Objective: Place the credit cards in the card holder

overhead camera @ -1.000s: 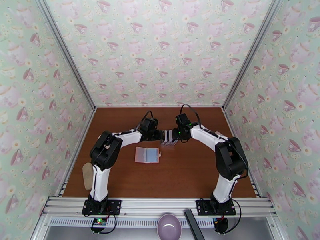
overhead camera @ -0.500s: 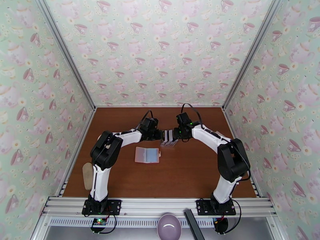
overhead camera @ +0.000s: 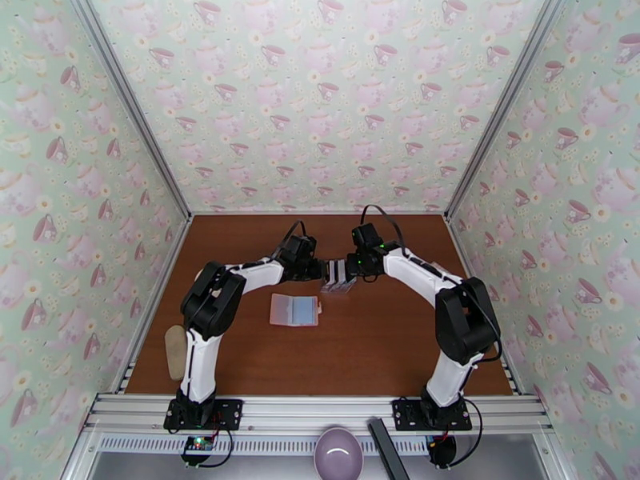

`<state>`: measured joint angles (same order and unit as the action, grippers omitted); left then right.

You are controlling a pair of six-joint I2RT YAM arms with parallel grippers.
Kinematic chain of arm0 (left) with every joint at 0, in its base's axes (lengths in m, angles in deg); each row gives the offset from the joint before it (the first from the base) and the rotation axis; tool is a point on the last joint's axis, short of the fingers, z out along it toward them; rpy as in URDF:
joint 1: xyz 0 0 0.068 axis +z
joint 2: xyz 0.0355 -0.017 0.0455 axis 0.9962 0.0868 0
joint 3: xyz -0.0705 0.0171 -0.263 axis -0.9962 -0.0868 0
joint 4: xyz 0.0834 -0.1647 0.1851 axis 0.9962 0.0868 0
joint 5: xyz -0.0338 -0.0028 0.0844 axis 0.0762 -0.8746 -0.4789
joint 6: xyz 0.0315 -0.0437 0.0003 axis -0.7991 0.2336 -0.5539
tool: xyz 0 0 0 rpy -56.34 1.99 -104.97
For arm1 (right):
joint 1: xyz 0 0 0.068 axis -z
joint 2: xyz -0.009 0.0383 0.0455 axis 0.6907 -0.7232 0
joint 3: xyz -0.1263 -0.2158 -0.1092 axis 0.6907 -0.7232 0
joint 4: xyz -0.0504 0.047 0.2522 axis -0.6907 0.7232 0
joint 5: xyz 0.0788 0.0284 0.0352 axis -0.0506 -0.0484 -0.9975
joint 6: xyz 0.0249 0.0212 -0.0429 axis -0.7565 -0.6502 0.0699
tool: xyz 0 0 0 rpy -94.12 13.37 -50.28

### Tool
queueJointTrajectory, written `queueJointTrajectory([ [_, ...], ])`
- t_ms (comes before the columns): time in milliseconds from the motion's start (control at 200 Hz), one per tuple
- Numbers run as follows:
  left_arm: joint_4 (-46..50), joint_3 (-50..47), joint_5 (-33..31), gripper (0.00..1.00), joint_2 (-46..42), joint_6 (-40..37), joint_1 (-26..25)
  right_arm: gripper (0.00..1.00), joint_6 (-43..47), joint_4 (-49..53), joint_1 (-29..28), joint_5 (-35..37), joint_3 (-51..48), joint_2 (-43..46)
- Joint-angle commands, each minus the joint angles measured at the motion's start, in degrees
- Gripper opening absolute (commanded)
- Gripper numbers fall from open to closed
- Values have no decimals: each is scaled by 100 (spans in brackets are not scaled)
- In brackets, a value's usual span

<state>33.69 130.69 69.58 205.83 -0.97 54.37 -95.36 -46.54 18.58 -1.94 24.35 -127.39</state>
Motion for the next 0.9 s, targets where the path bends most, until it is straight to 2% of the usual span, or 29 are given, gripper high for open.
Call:
queueJointTrajectory([
  [0,233,116,-141,31,243,42,81,8,10,157,40,-89,60,123],
  [115,237,133,-104,31,237,38,94,4,-55,35,39,-481,20,183],
  [270,232,103,-65,31,117,77,99,4,-199,-78,32,-878,-41,370],
  [591,333,98,-72,35,-296,121,112,4,-455,-141,34,-879,-221,1011],
  [896,402,-201,-68,41,-1151,97,224,4,-1124,-737,-56,-1376,-832,1723],
])
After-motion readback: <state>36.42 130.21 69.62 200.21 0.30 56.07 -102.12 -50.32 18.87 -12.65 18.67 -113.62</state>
